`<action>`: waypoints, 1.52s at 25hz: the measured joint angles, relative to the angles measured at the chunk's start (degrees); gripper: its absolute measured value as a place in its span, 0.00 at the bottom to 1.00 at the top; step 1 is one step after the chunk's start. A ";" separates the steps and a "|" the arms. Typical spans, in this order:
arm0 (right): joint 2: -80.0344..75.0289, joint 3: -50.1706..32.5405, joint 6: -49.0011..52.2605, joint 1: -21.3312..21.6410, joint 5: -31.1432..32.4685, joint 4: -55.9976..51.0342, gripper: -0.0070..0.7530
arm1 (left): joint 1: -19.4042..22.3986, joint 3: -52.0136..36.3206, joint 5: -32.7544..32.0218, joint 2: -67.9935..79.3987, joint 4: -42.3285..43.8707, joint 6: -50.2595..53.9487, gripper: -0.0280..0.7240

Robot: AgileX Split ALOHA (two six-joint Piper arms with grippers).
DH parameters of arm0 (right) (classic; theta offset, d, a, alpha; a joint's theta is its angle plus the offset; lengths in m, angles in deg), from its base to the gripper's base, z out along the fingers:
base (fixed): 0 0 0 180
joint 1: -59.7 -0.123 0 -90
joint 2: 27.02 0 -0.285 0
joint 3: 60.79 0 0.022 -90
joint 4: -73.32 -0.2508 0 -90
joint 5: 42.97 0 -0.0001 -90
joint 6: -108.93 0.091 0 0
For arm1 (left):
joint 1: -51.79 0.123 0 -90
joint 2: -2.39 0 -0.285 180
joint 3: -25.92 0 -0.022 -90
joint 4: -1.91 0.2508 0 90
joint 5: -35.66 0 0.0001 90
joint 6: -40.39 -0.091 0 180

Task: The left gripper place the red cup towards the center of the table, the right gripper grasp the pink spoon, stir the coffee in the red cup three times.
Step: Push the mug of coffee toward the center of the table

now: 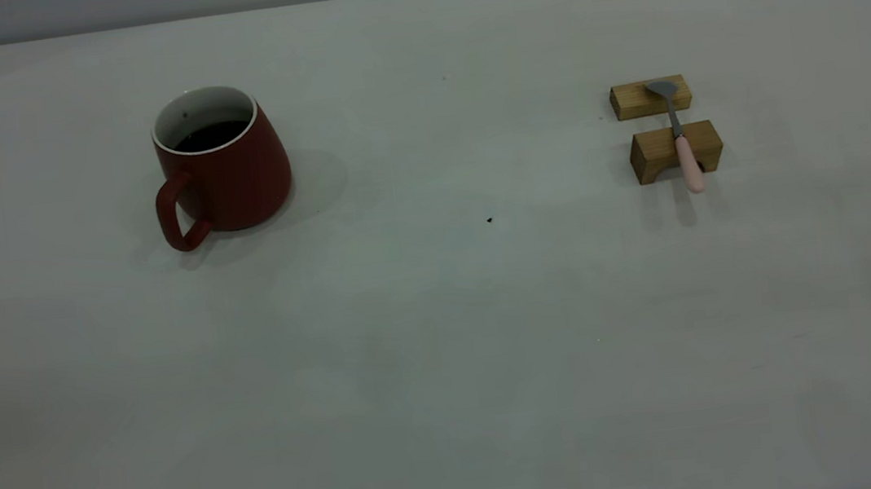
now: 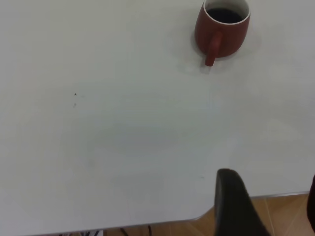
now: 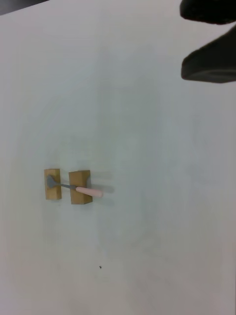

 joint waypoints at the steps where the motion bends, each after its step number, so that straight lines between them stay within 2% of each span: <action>1: 0.00 0.00 0.00 0.00 0.00 0.00 0.32 | 0.00 0.00 0.00 0.00 0.00 0.00 0.62; 29: 0.00 0.00 0.00 0.00 0.00 0.00 0.32 | 0.00 0.05 0.00 0.35 0.40 0.06 0.62; 33: 0.00 0.00 0.00 0.00 0.00 0.00 0.32 | 0.00 1.62 0.60 7.66 1.45 0.23 0.62; 38: 0.00 0.00 0.00 0.00 0.00 0.00 0.32 | 0.00 2.88 6.58 24.58 1.64 2.31 0.62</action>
